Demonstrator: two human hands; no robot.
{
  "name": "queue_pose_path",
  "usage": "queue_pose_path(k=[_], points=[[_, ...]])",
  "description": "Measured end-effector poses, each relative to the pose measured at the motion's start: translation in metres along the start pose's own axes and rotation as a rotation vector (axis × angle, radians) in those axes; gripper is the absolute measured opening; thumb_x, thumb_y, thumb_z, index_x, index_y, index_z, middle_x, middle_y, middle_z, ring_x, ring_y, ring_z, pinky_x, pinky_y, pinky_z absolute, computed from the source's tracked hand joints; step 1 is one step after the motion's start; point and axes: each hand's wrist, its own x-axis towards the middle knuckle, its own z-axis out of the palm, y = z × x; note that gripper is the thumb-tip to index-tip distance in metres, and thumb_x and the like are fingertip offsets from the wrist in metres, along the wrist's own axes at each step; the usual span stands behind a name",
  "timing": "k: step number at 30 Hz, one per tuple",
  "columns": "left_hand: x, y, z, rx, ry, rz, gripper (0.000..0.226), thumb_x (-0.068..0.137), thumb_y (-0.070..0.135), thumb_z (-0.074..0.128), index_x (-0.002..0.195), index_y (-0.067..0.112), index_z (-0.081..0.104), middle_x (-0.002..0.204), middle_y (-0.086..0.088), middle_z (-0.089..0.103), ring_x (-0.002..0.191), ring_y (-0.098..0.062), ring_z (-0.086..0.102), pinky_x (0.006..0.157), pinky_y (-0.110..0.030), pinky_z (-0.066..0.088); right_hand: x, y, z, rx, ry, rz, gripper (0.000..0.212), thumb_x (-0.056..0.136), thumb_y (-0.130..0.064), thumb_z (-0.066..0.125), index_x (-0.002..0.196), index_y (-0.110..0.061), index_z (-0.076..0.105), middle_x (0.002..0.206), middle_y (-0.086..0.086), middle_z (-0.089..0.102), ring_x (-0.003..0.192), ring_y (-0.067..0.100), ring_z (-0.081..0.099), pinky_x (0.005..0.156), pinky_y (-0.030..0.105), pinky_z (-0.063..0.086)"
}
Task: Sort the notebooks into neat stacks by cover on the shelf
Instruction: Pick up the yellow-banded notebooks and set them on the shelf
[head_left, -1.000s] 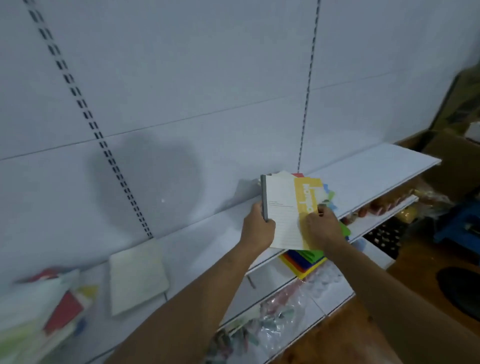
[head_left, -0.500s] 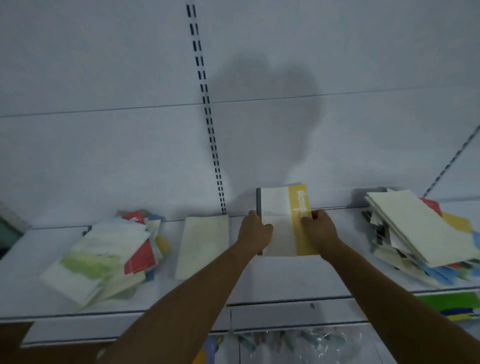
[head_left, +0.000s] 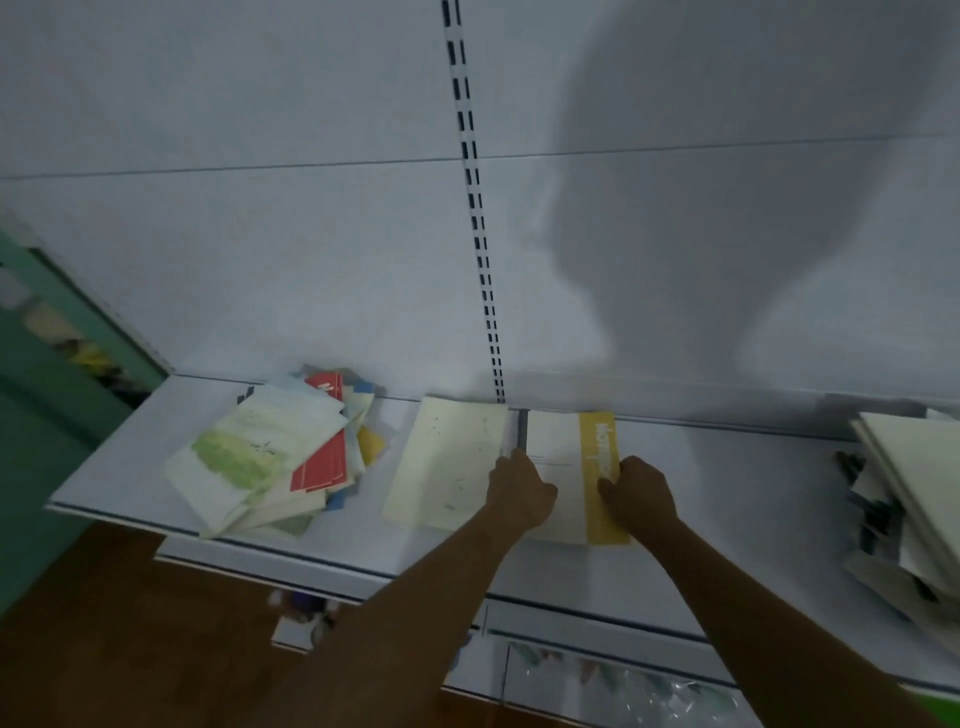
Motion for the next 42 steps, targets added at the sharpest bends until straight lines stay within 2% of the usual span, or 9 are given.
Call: queue_pose_path(k=[8,15,17,20,23,29,37,39,42], points=[[-0.002,0.0,0.01,0.071,0.027,-0.009,0.059,0.092,0.027,0.051,0.142,0.005,0.028,0.141,-0.018,0.034,0.131,-0.032,0.03,0.105,-0.036,0.032,-0.002,-0.004,0.01,-0.028,0.007,-0.021,0.041,0.088,-0.02,0.062,0.115,0.005,0.044,0.116,0.021,0.049,0.102,0.034,0.055,0.076,0.033,0.043],[-0.007,0.007,-0.005,0.034,0.039,0.03,0.057,0.092,0.031,0.052,0.14,0.005,0.034,0.14,-0.018,0.04,0.13,-0.032,0.037,0.105,-0.036,0.035,-0.007,-0.019,-0.006,-0.061,0.005,0.017,0.039,0.089,-0.024,0.054,0.117,0.002,0.046,0.118,0.019,0.051,0.109,0.034,0.054,0.089,0.039,0.045],[-0.014,0.008,-0.021,-0.019,0.061,0.073,0.057,0.093,0.03,0.053,0.141,0.004,0.036,0.14,-0.018,0.042,0.13,-0.03,0.039,0.106,-0.035,0.035,-0.004,-0.032,-0.017,-0.058,0.031,-0.071,0.041,0.091,-0.027,0.052,0.121,0.001,0.046,0.122,0.02,0.053,0.115,0.034,0.052,0.093,0.038,0.043],[-0.03,0.006,-0.056,-0.075,0.156,0.12,0.044,0.093,0.025,0.055,0.13,0.002,0.05,0.13,-0.016,0.054,0.121,-0.028,0.051,0.101,-0.033,0.042,0.003,-0.063,-0.029,-0.043,0.032,-0.293,0.039,0.095,-0.029,0.05,0.118,0.002,0.057,0.118,0.021,0.061,0.11,0.032,0.056,0.09,0.033,0.044],[-0.053,-0.009,-0.103,-0.072,0.287,0.098,0.044,0.093,0.028,0.055,0.131,0.006,0.05,0.134,-0.012,0.054,0.123,-0.025,0.05,0.101,-0.029,0.039,0.001,-0.116,-0.03,0.021,-0.014,-0.435,0.042,0.097,-0.036,0.046,0.119,-0.004,0.06,0.119,0.016,0.063,0.11,0.03,0.057,0.092,0.03,0.042],[-0.117,-0.087,-0.178,-0.061,0.575,-0.134,0.04,0.091,0.032,0.056,0.124,0.009,0.055,0.126,-0.011,0.059,0.119,-0.027,0.054,0.098,-0.031,0.041,-0.047,-0.234,0.016,0.053,-0.161,-0.737,0.041,0.094,-0.04,0.048,0.115,-0.009,0.063,0.116,0.013,0.065,0.108,0.028,0.059,0.092,0.032,0.043],[-0.215,-0.204,-0.232,-0.085,0.697,-0.428,0.048,0.09,0.039,0.051,0.13,0.014,0.048,0.128,-0.007,0.057,0.113,-0.027,0.058,0.095,-0.038,0.05,-0.171,-0.348,0.09,-0.132,-0.258,-1.151,0.041,0.093,-0.047,0.047,0.121,-0.02,0.059,0.124,0.007,0.059,0.113,0.026,0.055,0.099,0.039,0.042],[-0.235,-0.23,-0.244,-0.09,0.722,-0.457,0.045,0.089,0.04,0.05,0.123,0.011,0.054,0.123,-0.007,0.061,0.108,-0.027,0.059,0.092,-0.038,0.051,-0.201,-0.373,0.106,-0.155,-0.265,-1.223,0.042,0.093,-0.047,0.046,0.121,-0.02,0.059,0.125,0.007,0.058,0.113,0.026,0.055,0.099,0.04,0.042],[-0.259,-0.265,-0.261,-0.118,0.744,-0.488,0.028,0.09,0.032,0.05,0.103,0.009,0.058,0.098,-0.004,0.062,0.09,-0.022,0.058,0.074,-0.031,0.047,-0.238,-0.403,0.132,-0.176,-0.301,-1.278,0.043,0.093,-0.047,0.046,0.122,-0.019,0.059,0.126,0.007,0.058,0.112,0.027,0.055,0.098,0.04,0.043]])
